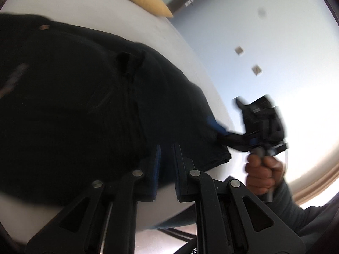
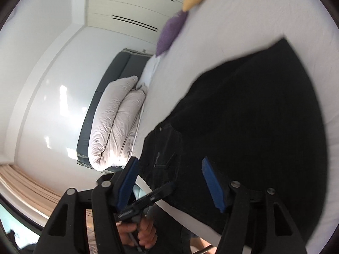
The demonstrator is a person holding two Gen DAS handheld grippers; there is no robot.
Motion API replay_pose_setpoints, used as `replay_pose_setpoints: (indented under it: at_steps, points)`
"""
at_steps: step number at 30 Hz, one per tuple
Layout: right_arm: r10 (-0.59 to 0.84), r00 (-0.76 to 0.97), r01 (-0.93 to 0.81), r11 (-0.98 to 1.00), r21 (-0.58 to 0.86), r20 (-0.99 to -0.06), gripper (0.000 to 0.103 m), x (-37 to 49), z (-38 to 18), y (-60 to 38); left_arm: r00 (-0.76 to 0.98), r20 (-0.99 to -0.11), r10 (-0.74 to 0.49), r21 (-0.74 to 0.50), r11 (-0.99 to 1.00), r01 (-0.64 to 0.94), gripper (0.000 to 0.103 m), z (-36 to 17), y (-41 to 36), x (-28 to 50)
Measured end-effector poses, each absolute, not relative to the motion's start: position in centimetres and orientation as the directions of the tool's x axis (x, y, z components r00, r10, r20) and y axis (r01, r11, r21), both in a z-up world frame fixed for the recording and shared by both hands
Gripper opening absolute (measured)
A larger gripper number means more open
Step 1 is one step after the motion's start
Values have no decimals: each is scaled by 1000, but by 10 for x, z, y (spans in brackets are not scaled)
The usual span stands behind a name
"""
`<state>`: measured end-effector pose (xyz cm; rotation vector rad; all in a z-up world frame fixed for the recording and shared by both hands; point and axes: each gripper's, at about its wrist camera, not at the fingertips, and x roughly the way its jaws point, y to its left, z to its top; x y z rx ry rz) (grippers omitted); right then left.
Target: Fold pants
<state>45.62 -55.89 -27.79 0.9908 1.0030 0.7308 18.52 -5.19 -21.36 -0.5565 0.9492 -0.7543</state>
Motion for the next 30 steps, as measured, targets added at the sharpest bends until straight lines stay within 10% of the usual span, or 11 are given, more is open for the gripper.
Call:
replay_pose_setpoints:
  at_steps: [4,10,14,30]
  points:
    - [849,403,-126,422,898,-342,34,430,-293,-568,507,-475,-719,-719,650,248,10,-196,0,158]
    - [818,431,-176,490,854,-381,64,383,-261,-584,658,-466,-591,-699,702,136,12,-178,69,145]
    - [838,460,-273,449,851,-295,71,377,-223,-573,747,-507,-430,-685,727,-46,77,-192,113,129]
    - [883,422,-90,268,959,-207,68,461,-280,-525,737,-484,-471,-804,573,-162,82,-256,166,175]
